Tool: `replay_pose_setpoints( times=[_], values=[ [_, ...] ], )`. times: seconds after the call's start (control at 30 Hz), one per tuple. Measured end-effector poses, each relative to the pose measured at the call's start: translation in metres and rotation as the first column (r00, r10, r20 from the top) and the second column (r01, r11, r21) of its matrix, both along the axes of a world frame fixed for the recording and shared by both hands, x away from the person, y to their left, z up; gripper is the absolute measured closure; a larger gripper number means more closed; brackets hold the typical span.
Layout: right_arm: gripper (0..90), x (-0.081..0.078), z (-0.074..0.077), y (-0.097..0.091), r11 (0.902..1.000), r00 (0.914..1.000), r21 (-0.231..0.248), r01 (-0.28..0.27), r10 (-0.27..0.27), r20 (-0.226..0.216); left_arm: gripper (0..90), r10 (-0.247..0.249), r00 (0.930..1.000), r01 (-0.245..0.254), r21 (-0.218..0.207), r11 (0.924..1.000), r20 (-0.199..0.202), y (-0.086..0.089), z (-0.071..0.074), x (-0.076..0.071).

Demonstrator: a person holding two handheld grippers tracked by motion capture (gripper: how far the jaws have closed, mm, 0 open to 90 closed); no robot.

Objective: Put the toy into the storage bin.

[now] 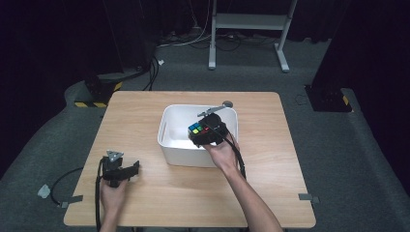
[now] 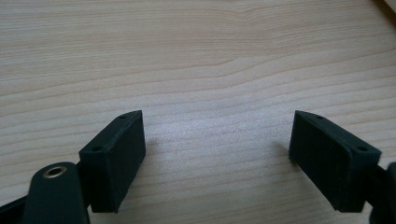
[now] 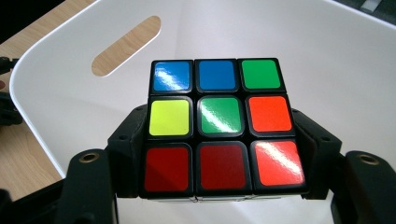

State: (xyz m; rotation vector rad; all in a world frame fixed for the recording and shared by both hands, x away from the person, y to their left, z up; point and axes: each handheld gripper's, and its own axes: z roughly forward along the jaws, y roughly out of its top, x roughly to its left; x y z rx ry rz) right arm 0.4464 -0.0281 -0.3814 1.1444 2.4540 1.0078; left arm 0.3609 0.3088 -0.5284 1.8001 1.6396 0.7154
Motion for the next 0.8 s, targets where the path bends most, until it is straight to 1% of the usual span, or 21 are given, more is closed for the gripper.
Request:
replay_pose_setpoints(
  times=[0.3,0.47,0.67,0.8],
  values=[
    [33.7,-0.005,-0.004,-0.003,1.0000,1.0000,-0.008,0.004,-0.004,-0.001,18.6,0.000,1.0000,0.000,0.002,1.0000,0.000,0.000,0.000,0.000],
    [33.8,-0.009,-0.004,-0.004,0.9999,1.0000,-0.011,0.003,-0.003,0.008,18.6,0.000,1.0000,0.000,0.000,1.0000,0.000,0.000,0.000,0.000],
    [33.8,-0.011,-0.006,-0.005,0.9999,1.0000,-0.015,0.004,-0.004,0.005,18.6,0.000,1.0000,0.000,0.000,1.0000,0.000,0.000,0.000,0.000],
    [33.8,-0.013,-0.007,-0.005,0.9999,1.0000,-0.010,0.003,-0.003,0.005,18.6,0.000,1.0000,0.000,0.000,1.0000,0.000,0.000,0.000,0.000]
  ],
)
